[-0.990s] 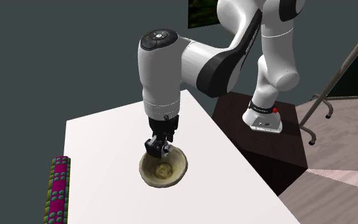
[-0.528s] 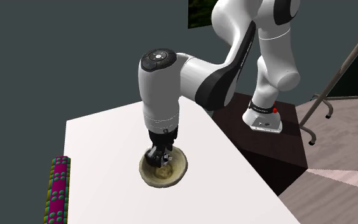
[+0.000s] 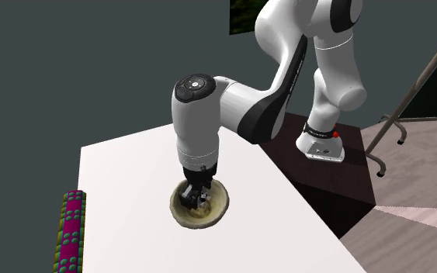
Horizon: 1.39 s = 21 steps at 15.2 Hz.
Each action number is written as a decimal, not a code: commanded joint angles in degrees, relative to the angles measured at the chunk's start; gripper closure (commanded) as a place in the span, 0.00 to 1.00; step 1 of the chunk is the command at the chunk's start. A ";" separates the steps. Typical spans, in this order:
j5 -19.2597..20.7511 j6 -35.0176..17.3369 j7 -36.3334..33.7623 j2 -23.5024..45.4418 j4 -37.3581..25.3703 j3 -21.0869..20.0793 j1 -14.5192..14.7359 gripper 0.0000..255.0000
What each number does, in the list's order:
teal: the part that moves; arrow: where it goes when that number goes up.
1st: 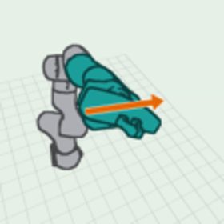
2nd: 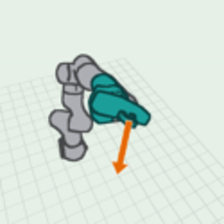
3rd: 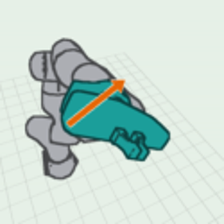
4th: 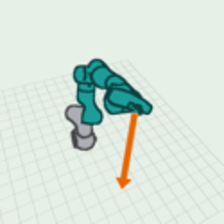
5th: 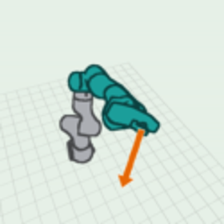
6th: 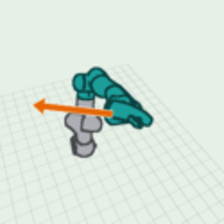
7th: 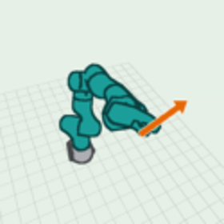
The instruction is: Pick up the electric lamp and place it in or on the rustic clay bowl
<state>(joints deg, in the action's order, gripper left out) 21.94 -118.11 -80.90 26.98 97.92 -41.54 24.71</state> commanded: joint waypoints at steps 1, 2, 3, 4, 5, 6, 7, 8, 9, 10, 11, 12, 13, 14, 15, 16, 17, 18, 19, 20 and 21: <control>0.01 -0.04 -0.01 0.00 0.03 0.00 -0.01 1.00; 0.01 -0.04 -0.01 0.00 0.03 0.00 -0.01 1.00; 0.01 -0.04 -0.01 0.00 0.03 0.00 -0.01 1.00; 0.01 -0.04 -0.01 0.00 0.03 0.00 -0.01 0.00; 0.01 -0.04 -0.01 -0.01 0.04 0.00 -0.01 0.00; 0.01 -0.04 -0.01 -0.01 0.04 0.00 -0.01 0.00; 0.01 -0.04 -0.01 0.00 0.04 0.00 -0.01 0.00; 0.01 -0.04 -0.01 0.00 0.04 0.00 -0.01 0.00; 0.01 -0.04 -0.01 0.00 0.03 0.00 -0.01 0.00; -0.71 1.43 0.44 -0.84 -0.79 -0.43 -0.22 0.00; -1.39 2.94 0.86 -1.62 -1.71 -0.83 -0.40 0.00; -2.01 4.49 1.26 -2.33 -2.72 -1.19 -0.53 0.00; -2.47 5.73 1.56 -2.85 -3.59 -1.45 -0.61 0.00; -2.48 5.73 1.56 -2.85 -3.59 -1.45 -0.61 0.00; -2.48 5.73 1.56 -2.86 -3.58 -1.45 -0.61 0.00; -2.48 5.73 1.56 -2.85 -3.59 -1.45 -0.61 0.00; -2.48 5.73 1.56 -2.85 -3.59 -1.45 -0.61 0.00; -2.48 5.73 1.56 -2.85 -3.59 -1.45 -0.61 0.00; -2.48 5.73 1.56 -2.85 -3.59 -1.45 -0.61 0.00; -2.48 5.73 1.56 -2.85 -3.59 -1.45 -0.61 0.00; -2.47 5.72 1.56 -2.85 -3.58 -1.44 -0.61 0.00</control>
